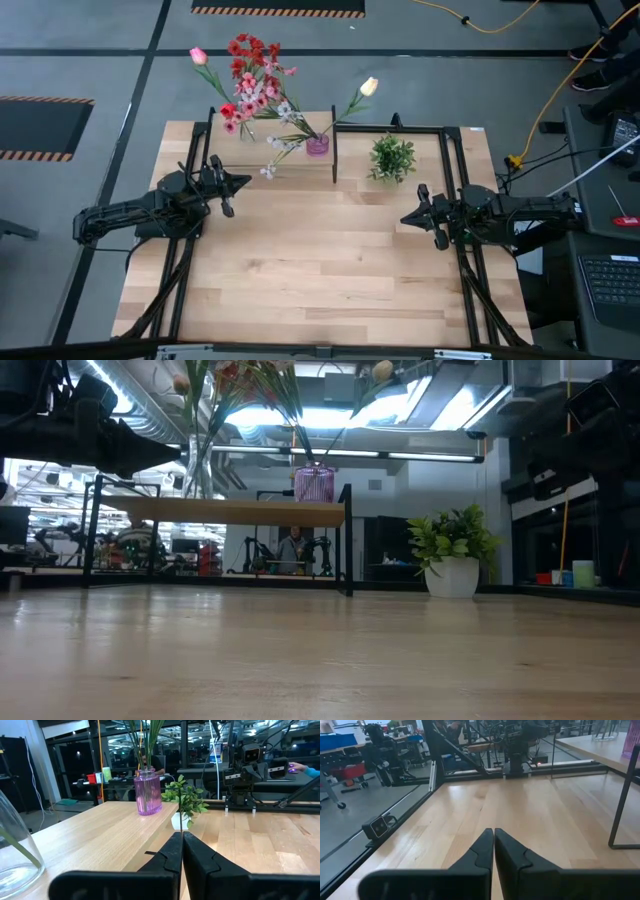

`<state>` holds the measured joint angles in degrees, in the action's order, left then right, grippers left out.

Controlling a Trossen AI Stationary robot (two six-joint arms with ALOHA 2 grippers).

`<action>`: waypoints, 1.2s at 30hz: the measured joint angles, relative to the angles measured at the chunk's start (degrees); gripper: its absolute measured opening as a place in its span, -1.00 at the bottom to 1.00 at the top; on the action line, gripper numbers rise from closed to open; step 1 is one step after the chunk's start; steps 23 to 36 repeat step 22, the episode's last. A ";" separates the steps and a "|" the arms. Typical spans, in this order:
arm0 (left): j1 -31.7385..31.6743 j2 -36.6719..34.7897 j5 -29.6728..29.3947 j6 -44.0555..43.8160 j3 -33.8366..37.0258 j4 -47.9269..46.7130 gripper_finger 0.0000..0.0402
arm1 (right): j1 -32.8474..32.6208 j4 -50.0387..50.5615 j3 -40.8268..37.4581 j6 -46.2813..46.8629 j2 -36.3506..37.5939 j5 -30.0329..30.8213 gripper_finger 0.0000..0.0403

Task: Pick and place flowers into a vace then onto a shelf
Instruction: Return to Home Position

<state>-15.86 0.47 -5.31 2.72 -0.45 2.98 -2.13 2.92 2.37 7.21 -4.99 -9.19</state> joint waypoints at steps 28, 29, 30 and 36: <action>0.01 0.00 -0.02 -0.01 0.00 0.01 -0.95 | 0.01 -0.02 0.00 0.01 0.00 0.00 -0.91; 0.01 0.00 -0.02 -0.01 0.00 0.01 -0.95 | 0.01 -0.02 0.00 0.01 0.00 0.00 -0.91; 0.01 0.00 -0.02 -0.01 0.00 0.01 -0.95 | 0.01 -0.02 0.00 0.01 0.00 0.00 -0.91; 0.01 0.00 -0.02 -0.01 0.00 0.01 -0.95 | 0.01 -0.02 0.00 0.01 0.00 0.00 -0.91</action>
